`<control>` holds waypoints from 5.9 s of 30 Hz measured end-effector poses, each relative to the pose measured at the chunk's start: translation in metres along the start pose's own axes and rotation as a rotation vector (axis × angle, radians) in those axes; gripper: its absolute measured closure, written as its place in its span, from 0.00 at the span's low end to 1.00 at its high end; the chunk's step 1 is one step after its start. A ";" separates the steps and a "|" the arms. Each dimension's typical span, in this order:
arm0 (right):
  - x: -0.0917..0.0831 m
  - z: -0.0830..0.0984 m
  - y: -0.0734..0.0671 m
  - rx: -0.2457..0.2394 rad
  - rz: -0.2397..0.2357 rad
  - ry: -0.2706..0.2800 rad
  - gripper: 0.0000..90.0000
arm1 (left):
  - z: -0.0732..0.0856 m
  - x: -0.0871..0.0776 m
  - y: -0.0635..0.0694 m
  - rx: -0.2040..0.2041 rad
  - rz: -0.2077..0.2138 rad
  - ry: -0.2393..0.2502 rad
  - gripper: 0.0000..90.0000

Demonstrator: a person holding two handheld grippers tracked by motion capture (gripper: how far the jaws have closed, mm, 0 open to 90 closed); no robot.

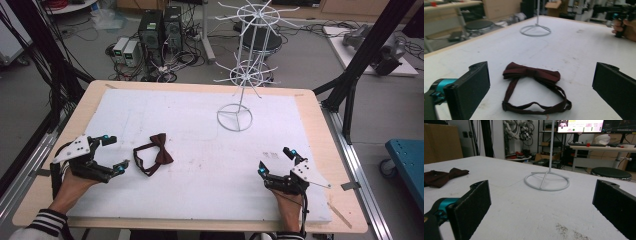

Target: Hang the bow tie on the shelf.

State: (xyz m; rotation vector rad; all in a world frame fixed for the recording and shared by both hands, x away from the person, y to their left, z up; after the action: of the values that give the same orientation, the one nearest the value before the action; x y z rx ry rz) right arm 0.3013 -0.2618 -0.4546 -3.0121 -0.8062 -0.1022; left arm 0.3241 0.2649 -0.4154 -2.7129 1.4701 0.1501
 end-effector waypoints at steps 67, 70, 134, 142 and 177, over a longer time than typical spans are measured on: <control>0.000 0.000 0.001 0.003 -0.003 0.004 0.01 | -0.019 0.134 -0.059 0.252 0.261 -0.663 0.04; 0.000 0.000 0.001 0.008 -0.003 0.003 0.01 | -0.012 0.138 -0.057 0.250 0.279 -0.695 0.04; 0.000 0.000 0.002 0.013 -0.002 0.003 0.01 | 0.006 0.142 -0.053 0.217 0.183 -0.855 0.93; -0.001 0.000 0.003 0.036 0.003 0.006 0.01 | -0.018 0.137 -0.032 0.193 0.164 -0.797 0.93; 0.020 -0.054 -0.016 0.064 -0.120 0.043 0.01 | -0.067 0.106 0.007 0.048 0.070 -0.506 0.93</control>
State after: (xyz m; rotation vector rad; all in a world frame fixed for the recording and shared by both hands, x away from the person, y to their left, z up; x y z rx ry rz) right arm 0.3078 -0.2397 -0.3991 -2.8908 -0.9672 -0.1395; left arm 0.3797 0.1668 -0.3599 -2.3377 1.3828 0.7308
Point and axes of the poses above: each handheld gripper's, and its own axes: x roughly forward along the jaws, z roughly out of its underside, y roughly to its right, the point moved 4 cm from there along x, roughly forward along the jaws, and after that the axes turned 8 degrees about y, right-handed, at the moved point
